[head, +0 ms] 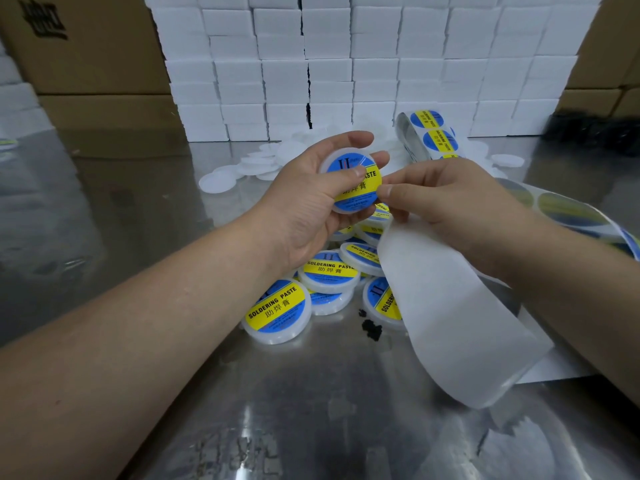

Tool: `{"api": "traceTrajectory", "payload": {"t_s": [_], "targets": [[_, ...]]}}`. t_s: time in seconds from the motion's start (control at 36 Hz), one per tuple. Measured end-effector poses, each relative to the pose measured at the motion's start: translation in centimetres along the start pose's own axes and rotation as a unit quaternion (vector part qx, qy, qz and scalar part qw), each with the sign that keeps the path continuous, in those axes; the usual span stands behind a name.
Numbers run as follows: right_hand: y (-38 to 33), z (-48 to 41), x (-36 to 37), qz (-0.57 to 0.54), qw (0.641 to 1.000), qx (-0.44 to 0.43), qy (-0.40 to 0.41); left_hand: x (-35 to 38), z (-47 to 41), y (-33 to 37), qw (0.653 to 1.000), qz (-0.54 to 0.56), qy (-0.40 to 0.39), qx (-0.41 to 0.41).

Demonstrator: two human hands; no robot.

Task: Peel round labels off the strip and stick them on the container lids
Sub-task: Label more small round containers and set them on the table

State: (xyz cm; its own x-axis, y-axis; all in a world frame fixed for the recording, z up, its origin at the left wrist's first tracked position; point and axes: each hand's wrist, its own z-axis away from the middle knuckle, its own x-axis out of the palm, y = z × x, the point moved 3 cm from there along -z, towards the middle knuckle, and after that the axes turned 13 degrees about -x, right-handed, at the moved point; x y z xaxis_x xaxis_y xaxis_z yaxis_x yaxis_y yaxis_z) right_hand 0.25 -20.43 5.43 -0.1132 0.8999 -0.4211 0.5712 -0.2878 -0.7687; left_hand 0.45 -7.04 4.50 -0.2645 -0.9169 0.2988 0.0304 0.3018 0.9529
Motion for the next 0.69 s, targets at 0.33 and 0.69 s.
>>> {"api": "traceTrajectory", "payload": {"t_s": [0.33,0.69], "targets": [[-0.11,0.06,0.21,0.014,1.000,0.000,-0.007,0.01,0.09,0.08,0.998,-0.049,0.032,0.018],[0.34,-0.19,-0.65,0.114,0.993,0.008,0.030,-0.12,-0.03,0.70,0.993,-0.054,0.088,0.049]]}}
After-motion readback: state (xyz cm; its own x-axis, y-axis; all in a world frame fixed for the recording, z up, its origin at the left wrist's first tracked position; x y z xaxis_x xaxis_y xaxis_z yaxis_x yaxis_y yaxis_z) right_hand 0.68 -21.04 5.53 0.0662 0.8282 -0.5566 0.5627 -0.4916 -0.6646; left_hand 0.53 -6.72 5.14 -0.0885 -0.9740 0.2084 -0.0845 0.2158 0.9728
